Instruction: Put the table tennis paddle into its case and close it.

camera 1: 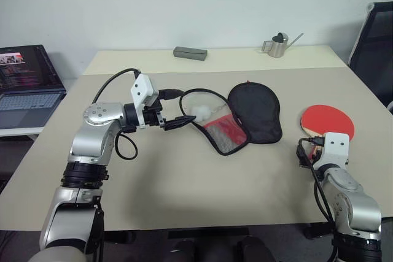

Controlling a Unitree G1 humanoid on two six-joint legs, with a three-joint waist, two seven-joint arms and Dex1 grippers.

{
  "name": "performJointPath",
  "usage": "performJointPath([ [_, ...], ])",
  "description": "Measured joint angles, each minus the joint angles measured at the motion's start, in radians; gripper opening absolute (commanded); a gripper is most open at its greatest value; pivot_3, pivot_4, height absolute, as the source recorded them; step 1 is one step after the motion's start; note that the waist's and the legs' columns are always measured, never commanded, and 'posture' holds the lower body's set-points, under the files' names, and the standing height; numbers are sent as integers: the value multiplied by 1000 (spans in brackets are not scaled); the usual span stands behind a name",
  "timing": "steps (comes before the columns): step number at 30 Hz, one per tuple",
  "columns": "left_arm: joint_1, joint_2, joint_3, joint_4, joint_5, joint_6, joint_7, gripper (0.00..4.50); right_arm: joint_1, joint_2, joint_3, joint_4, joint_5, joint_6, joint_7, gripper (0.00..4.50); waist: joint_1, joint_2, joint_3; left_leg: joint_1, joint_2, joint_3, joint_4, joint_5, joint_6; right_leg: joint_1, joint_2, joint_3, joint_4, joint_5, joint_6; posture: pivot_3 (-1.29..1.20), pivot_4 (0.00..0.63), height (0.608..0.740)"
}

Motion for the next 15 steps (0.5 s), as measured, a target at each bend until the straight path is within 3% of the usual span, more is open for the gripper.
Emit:
performJointPath([
  [10,5,0,1,-10,2,0,0,4500,-6,43,-41,42,-11,-51,-65,1326,1,-3,-2,0,0,0,0,0,0,0,0,0,0,0,0,0,150,740],
  [15,18,1,1,-17,2,0,13,4500,-22,74,-58,51,-10,-51,-82,1334,1,-5,-3,1,1,0,0,0,0,0,2,0,0,1,-1,0,150,740],
])
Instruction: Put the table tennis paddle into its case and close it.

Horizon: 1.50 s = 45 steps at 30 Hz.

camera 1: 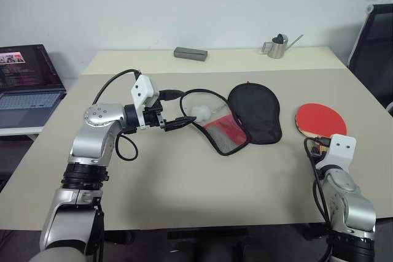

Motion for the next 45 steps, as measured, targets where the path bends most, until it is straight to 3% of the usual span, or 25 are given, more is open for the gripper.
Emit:
performJointPath([
  [13,14,55,43,4,0,-2,22,4500,-54,-15,-5,36,-14,-22,-5,1333,-1,0,0,0,0,1,0,0,0,-1,1,1,0,2,0,0,150,740],
  [27,14,79,63,47,1,-23,24,4500,-178,-40,82,-35,-39,-29,25,1333,-17,1,0,0,6,3,0,0,0,-1,6,2,-1,3,-2,0,150,740],
  [40,14,82,63,47,3,-24,24,4500,-92,-58,97,0,-48,-19,91,1333,-20,1,0,0,12,6,0,0,0,-2,12,4,-2,4,-4,0,150,740],
  [45,14,81,63,47,5,-24,24,4500,-74,-54,96,9,-38,-11,109,2918,-19,1,1,0,12,6,0,0,0,-2,12,3,-2,4,-4,0,150,740],
])
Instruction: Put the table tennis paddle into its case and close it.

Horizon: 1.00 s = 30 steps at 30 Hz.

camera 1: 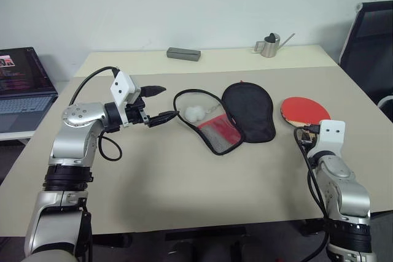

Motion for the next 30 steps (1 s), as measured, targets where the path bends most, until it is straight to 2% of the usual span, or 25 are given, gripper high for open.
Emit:
performJointPath([
  [3,0,0,-1,0,1,0,-4,4500,1,-9,3,2,-1,34,2,3952,3,0,0,0,0,0,0,0,0,0,0,0,0,0,0,0,150,740],
  [9,-22,4,-23,3,10,-2,-43,4500,-25,-22,5,34,-1,97,7,3952,6,0,0,0,0,0,0,0,0,0,0,0,0,0,0,0,150,740],
  [24,-46,4,-25,25,26,-25,-56,4500,-121,-102,-3,188,11,119,72,3952,8,-1,0,2,1,1,3,2,-1,3,1,0,-2,5,0,0,150,740],
  [28,-45,4,-25,26,29,-29,-63,4500,-134,-102,-16,209,24,130,83,3116,8,-2,-1,2,1,1,3,3,-2,3,1,0,-2,6,-1,0,150,740],
  [30,-45,5,-25,27,31,-37,-67,4500,-142,-102,-16,221,25,130,85,2369,8,-4,-2,2,1,1,3,3,-2,3,2,1,-2,7,-1,0,150,740],
])
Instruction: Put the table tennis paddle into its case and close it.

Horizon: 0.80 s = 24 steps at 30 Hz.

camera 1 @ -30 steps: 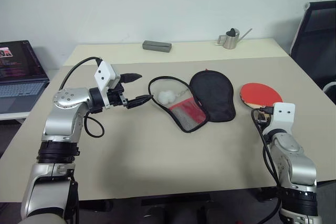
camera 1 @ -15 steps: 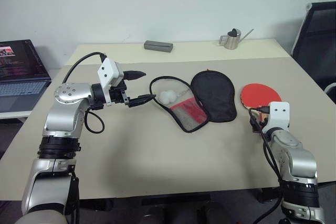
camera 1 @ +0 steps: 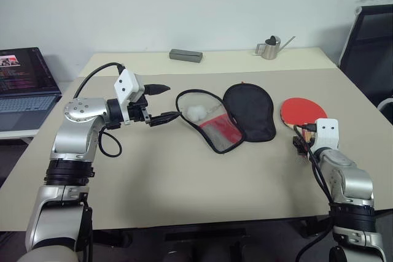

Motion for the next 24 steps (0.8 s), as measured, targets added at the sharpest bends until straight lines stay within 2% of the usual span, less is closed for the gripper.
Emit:
performJointPath([
  [3,0,0,0,2,5,-4,-1,4500,-10,0,4,17,0,-4,3,1515,0,-2,-1,1,0,0,0,1,0,1,0,0,-1,1,0,0,150,740],
  [5,0,0,0,5,7,-5,-1,4500,-21,-2,12,36,-3,-11,4,1181,0,-2,-1,3,0,0,0,1,0,3,0,0,-2,2,1,0,150,740],
  [8,0,0,0,10,9,-6,-1,4500,-29,-1,13,55,-3,-13,2,1182,0,-2,-1,10,1,0,-1,1,0,11,0,0,-4,-1,5,0,150,740],
  [15,0,1,0,11,11,-9,0,4500,-50,43,-33,63,2,-11,-47,1182,0,-2,-1,11,1,-2,-1,1,0,13,1,-1,-5,-1,6,0,150,740],
  [24,0,18,5,21,11,-23,23,4500,-82,71,-80,43,29,-1,-101,1182,3,2,2,0,0,-1,-5,1,0,-1,0,0,-3,2,0,0,150,740],
])
